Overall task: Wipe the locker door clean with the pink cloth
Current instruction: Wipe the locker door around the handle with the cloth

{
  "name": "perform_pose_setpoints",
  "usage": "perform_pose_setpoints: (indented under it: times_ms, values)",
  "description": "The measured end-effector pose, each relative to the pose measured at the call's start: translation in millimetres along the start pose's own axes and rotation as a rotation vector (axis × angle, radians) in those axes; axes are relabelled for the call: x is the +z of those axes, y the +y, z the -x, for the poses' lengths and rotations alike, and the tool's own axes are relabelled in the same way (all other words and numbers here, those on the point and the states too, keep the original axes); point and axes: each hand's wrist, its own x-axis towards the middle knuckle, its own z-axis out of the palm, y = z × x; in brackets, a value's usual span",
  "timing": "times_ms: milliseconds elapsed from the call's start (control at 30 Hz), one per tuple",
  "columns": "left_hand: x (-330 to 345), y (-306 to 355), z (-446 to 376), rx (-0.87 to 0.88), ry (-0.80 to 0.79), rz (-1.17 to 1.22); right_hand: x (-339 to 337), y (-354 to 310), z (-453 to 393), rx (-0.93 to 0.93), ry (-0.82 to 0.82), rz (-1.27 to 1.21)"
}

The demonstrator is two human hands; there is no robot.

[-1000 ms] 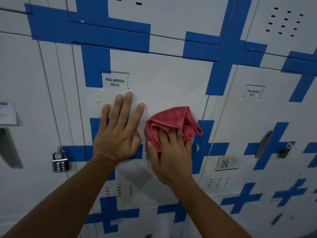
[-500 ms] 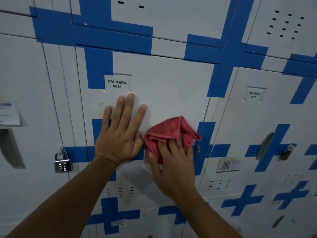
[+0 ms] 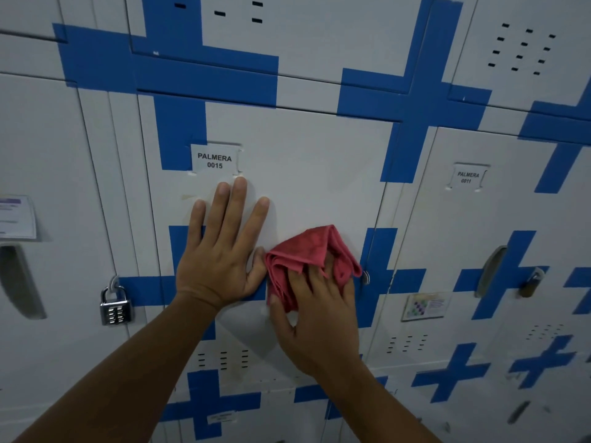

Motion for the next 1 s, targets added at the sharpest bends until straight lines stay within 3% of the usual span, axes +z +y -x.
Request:
perform_pose_setpoints:
  times_ms: [67,200,267,367,600,800,1000]
  values:
    - [0,0,0,-0.003,0.004,0.001,-2,11,-1,-0.002,0.010,0.050]
    - [0,0,1,-0.005,0.001,-0.007,2,21,4,0.239,0.040,0.015]
    - [0,0,1,-0.002,-0.005,-0.004,5,19,6,0.274,0.050,-0.009]
    - [0,0,0,-0.005,0.007,-0.007,4,8,1,0.247,0.055,-0.039]
    - [1,0,1,0.002,-0.003,-0.021,2,-11,-3,-0.004,-0.047,-0.055]
    - [0,1,0,-0.007,-0.003,0.006,8,7,3,0.203,0.001,-0.104]
    - [0,0,1,-0.005,0.014,-0.015,32,12,54,0.229,-0.125,-0.113]
